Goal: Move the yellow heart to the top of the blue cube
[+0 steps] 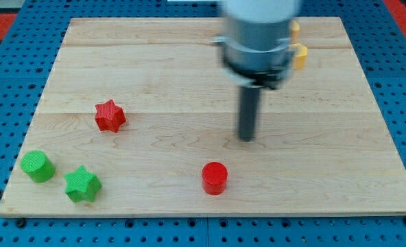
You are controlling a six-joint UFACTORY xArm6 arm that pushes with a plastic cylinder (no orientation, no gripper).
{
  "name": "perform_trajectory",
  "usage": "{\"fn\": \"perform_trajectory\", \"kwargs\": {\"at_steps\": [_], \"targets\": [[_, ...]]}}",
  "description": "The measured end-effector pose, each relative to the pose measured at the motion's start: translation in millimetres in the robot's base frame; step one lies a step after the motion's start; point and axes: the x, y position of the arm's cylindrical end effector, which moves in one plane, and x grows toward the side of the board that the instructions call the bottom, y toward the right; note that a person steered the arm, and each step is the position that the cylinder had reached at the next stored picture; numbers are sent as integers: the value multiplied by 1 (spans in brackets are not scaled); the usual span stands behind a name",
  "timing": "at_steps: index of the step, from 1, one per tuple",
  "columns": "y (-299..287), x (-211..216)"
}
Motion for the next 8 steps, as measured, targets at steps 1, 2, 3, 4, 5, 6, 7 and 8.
{"fn": "perform_trajectory", "kwargs": {"at_steps": [1,2,3,4,5,6,7,8], "targets": [[89,-55],[99,-121],[122,-147],[143,-165],[157,-228],[129,-265],[74,-271],[43,-269]]}}
